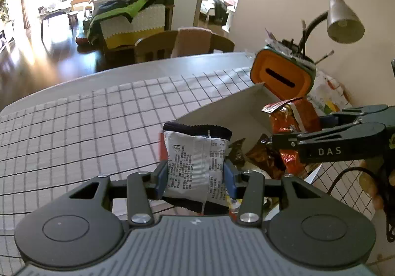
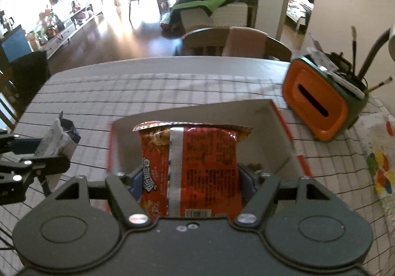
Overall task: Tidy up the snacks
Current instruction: 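Carry the white pouch and red chip bag over the orange box with both tools, then lower both packets into the box and open both tools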
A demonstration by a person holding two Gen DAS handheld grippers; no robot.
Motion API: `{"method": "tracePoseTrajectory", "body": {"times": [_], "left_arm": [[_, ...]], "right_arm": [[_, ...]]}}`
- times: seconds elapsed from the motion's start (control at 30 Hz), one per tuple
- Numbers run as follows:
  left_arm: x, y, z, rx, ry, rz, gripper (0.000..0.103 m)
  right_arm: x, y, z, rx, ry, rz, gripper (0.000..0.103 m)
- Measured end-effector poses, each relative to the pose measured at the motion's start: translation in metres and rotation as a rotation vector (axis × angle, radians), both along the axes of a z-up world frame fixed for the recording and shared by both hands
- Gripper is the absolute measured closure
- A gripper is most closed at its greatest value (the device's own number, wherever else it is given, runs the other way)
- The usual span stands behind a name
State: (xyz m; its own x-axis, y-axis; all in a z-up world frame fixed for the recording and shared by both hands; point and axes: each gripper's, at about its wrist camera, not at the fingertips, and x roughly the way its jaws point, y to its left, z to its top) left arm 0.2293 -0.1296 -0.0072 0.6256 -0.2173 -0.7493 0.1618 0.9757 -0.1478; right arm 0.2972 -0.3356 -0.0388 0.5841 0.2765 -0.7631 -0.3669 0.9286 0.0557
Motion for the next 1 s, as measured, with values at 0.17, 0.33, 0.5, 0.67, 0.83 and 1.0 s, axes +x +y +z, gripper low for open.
{"method": "tracePoseTrajectory", "body": {"times": [0.17, 0.33, 0.5, 0.67, 0.83, 1.0], "left_arm": [[0.010, -0.032, -0.017, 0.037, 0.031, -0.027, 0.058], [0.021, -0.062, -0.035, 0.075, 0.059, -0.059, 0.058], [0.032, -0.087, -0.054, 0.112, 0.103, -0.104, 0.058], [0.038, -0.102, -0.074, 0.162, 0.141, -0.118, 0.058], [0.043, -0.105, -0.087, 0.187, 0.175, -0.114, 0.058], [0.049, -0.105, -0.095, 0.190, 0.204, -0.099, 0.058]], "right_arm": [[0.014, -0.021, -0.022, -0.031, 0.025, -0.021, 0.031], [0.025, -0.038, -0.042, -0.054, 0.063, -0.028, 0.031], [0.030, -0.038, -0.057, -0.079, 0.087, -0.013, 0.031], [0.036, -0.037, -0.073, -0.107, 0.096, -0.004, 0.031], [0.041, -0.036, -0.084, -0.105, 0.097, -0.010, 0.030], [0.048, -0.039, -0.091, -0.088, 0.103, -0.020, 0.029]]}}
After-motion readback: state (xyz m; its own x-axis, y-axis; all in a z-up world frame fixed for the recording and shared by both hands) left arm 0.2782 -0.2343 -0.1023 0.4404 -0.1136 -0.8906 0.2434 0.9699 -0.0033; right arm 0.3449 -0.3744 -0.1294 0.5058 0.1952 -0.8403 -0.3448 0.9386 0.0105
